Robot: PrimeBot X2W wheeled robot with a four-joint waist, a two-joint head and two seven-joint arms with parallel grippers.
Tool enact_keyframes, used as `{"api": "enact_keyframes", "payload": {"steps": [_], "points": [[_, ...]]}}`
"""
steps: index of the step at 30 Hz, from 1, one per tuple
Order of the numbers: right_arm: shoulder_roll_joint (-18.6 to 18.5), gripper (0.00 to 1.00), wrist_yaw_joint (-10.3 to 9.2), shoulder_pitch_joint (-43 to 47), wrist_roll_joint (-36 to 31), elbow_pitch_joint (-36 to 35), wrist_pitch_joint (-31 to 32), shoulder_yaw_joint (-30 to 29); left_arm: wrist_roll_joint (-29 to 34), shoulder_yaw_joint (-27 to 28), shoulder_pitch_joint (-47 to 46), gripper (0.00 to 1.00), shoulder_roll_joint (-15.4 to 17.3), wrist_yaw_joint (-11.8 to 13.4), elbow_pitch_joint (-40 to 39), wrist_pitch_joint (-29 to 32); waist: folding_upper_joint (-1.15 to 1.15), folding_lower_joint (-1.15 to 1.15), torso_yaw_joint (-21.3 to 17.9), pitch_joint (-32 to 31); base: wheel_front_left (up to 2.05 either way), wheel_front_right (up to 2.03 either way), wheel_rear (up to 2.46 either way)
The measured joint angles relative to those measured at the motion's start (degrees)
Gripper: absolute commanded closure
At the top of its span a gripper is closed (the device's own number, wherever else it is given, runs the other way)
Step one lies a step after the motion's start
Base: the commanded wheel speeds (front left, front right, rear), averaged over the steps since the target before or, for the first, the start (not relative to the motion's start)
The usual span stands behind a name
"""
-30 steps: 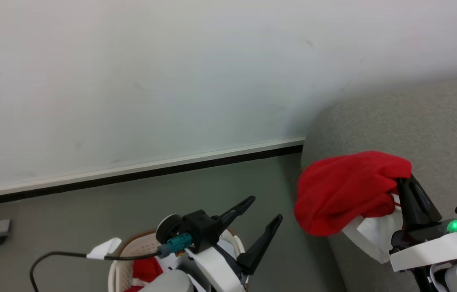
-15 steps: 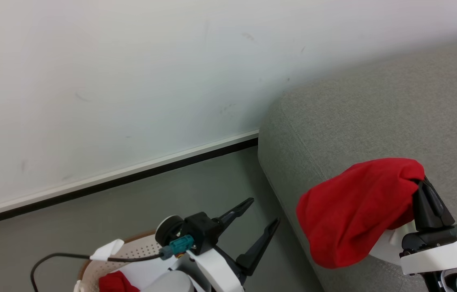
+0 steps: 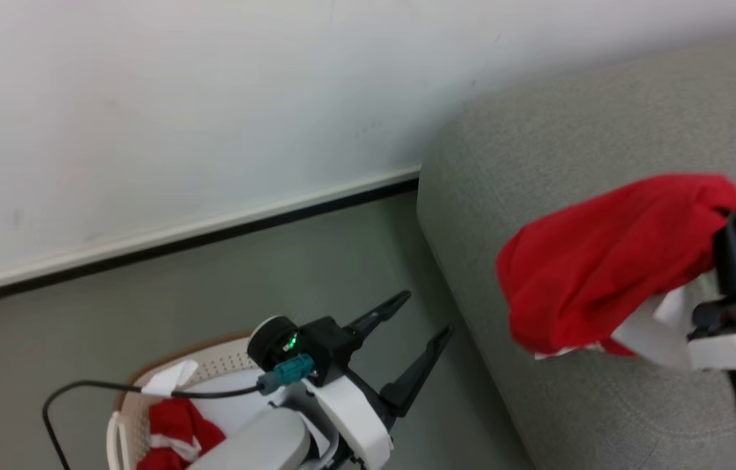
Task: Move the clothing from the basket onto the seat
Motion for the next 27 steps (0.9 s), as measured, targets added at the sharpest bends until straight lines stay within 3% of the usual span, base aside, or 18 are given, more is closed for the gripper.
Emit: {"api": "enact_keyframes", "payload": {"steps": [11, 14, 27], "points": [[-4.3, 1.0, 0.0, -10.2, 0.3, 1.3, 0.0, -8.0, 2.5, 0.0, -6.3, 0.0, 2.6, -0.1, -3.5, 2.5, 0.0, 0.01, 3.0, 10.4, 0.0, 0.0, 0.0], [-5.4, 1.0, 0.0, -13.9, 4.0, 3.4, 0.0, -10.4, 4.2, -0.2, -8.3, 0.0, 2.9, 0.0, -4.5, 3.3, 0.0, 0.01, 3.7, 13.9, 0.0, 0.0, 0.0], [-16.8, 1.0, 0.0, -31.2, 6.1, 16.8, 0.0, -15.5, 6.8, -0.8, -15.5, 0.0, 2.7, -0.6, -7.6, 5.0, 0.0, 0.01, 6.6, 26.9, 0.0, 0.0, 0.0]]}}
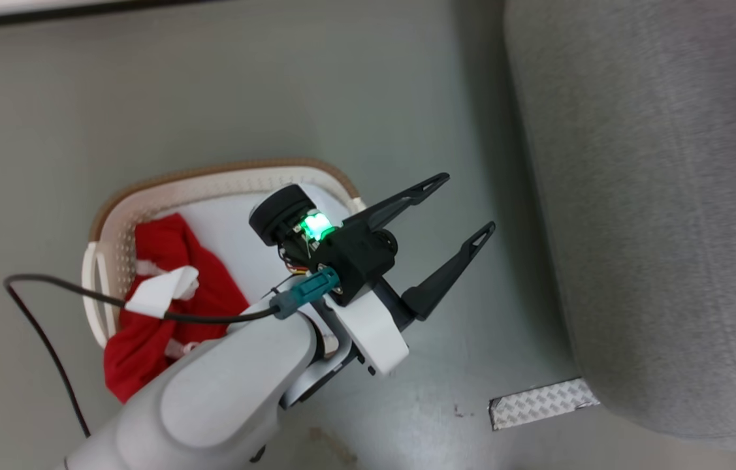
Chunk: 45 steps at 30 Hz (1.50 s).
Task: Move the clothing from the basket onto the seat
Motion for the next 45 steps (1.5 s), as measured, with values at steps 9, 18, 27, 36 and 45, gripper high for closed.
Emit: {"api": "enact_keyframes", "payload": {"steps": [9, 18, 27, 36, 45], "points": [[-2.3, 1.0, 0.0, -4.4, -3.2, 13.2, 1.9, 5.5, 0.5, 0.3, -0.7, 0.0, 0.6, 0.6, 0.1, -0.4, 0.0, 0.0, 3.1, 4.1, 0.0, 0.0, 0.0], [-2.3, 1.0, 0.0, -5.6, -0.8, 28.9, 13.5, 13.3, -0.2, 0.7, -0.3, 0.0, 0.6, 1.3, 0.5, -1.5, 0.0, -0.01, 4.5, 2.8, 0.0, 0.0, 0.0], [-3.6, 0.0, 0.0, -6.8, 1.8, 32.0, 20.6, 21.7, -2.0, 1.0, 1.3, 0.0, 0.4, 1.8, 1.6, -2.6, 0.0, -0.02, 5.0, -0.3, 0.0, 0.0, 0.0], [-5.7, 0.0, 0.0, -6.0, 5.5, 31.1, 26.7, 29.4, -3.4, 1.3, 4.3, 0.0, -0.1, 1.9, 3.7, -4.2, 0.0, -0.02, 4.8, -6.5, 0.0, 0.0, 0.0], [-9.6, 0.0, 0.0, -2.6, 7.8, 24.6, 24.8, 36.3, -6.3, 3.1, 9.8, 0.0, -1.2, 2.4, 6.2, -5.7, 0.0, -0.03, 4.7, -16.0, 0.0, 0.0, 0.0]]}}
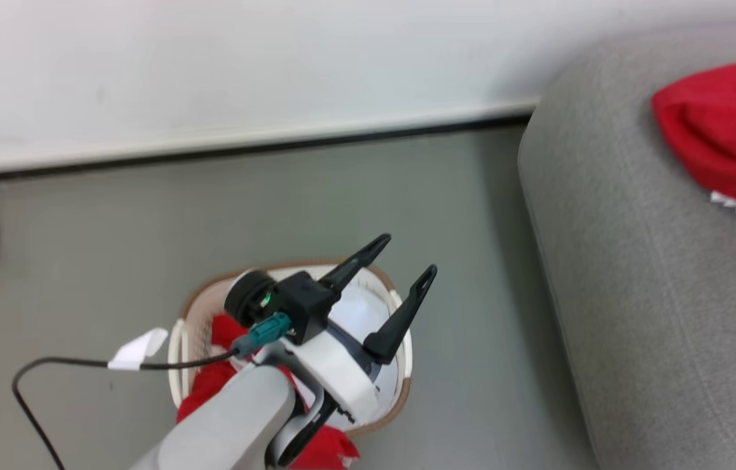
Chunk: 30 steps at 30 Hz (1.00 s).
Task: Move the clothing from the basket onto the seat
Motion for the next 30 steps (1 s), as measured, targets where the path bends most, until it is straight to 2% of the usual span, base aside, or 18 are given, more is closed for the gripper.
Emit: {"api": "enact_keyframes", "payload": {"steps": [5, 8, 17, 24, 30], "points": [[-0.8, 0.0, 0.0, 1.8, 0.9, -4.3, -5.8, 2.1, -0.6, 1.9, 3.2, 0.0, -0.3, 0.4, 0.4, -0.3, 0.0, 0.0, 0.2, -5.5, 0.0, 0.0, 0.0], [-0.4, 0.0, 0.0, 3.1, 1.8, -7.3, -11.8, 2.0, -0.6, 3.6, 5.1, 0.0, -0.6, 0.6, -0.2, -0.3, 0.0, 0.0, 0.6, -8.5, 0.0, 0.0, 0.0], [3.9, 0.0, 0.0, 11.2, 2.6, -16.4, -21.0, 1.7, -0.7, 11.4, 12.6, 0.0, 0.5, 2.4, -1.8, -0.4, 0.0, 0.0, 2.8, -16.2, 0.0, 0.0, 0.0], [9.3, 0.0, 0.0, 19.6, -0.1, -22.0, -23.9, -3.7, -0.3, 18.4, 17.9, 0.0, 1.9, 4.7, -2.8, -0.4, 0.0, 0.0, 5.4, -19.7, 0.0, 0.0, 0.0], [17.9, 0.0, 0.0, 31.6, -5.4, -27.7, -24.6, -12.2, 0.6, 25.7, 23.3, 0.0, 2.2, 6.1, -3.4, -0.4, 0.0, 0.01, 7.9, -21.1, 0.0, 0.0, 0.0]]}}
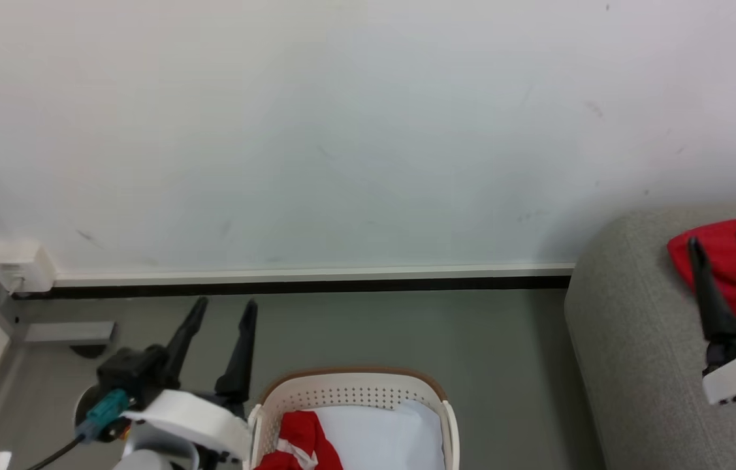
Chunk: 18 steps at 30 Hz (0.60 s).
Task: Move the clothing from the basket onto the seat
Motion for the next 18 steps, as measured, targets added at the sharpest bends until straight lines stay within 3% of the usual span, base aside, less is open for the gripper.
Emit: {"api": "enact_keyframes", "payload": {"steps": [2, 3, 5, 9, 13, 18], "points": [[1.6, 0.0, 0.0, 1.7, -1.2, -1.5, 0.0, -1.7, 0.0, 1.3, 0.8, 0.0, -0.2, 0.0, 0.0, 0.0, 0.0, 0.0, 0.3, 0.0, 0.0, 0.0, 0.0], [4.7, 0.0, 0.0, 5.2, -3.4, -4.2, -0.1, -4.8, 0.8, 3.3, 2.3, 0.0, -0.7, 0.2, 0.1, 0.0, 0.0, 0.0, 0.7, 0.0, 0.0, 0.0, 0.0], [7.6, 0.0, 0.0, 9.1, -5.1, -6.2, -0.1, -7.0, 1.7, 5.4, 3.6, 0.0, -1.3, 0.2, 0.0, 0.0, 0.0, 0.0, 1.2, 0.0, 0.0, 0.0, 0.0], [12.0, 0.0, 0.0, 15.2, -9.1, -9.2, -0.1, -8.8, 4.8, 9.1, 6.6, 0.0, -3.0, -0.7, -0.8, 0.0, 0.0, 0.01, 2.0, 0.3, 0.0, 0.0, 0.0], [14.7, 0.0, 0.0, 18.6, -12.9, -11.0, -0.1, -10.4, 8.1, 12.6, 9.1, 0.0, -4.9, -1.2, -1.3, 0.0, 0.0, 0.01, 2.5, 0.4, 0.0, 0.0, 0.0], [15.4, 0.0, 0.0, 21.2, -15.8, -10.9, -0.2, -8.7, 12.1, 16.0, 11.9, 0.0, -7.2, -2.5, -1.5, 0.0, 0.0, 0.01, 2.6, 0.3, 0.0, 0.0, 0.0]]}}
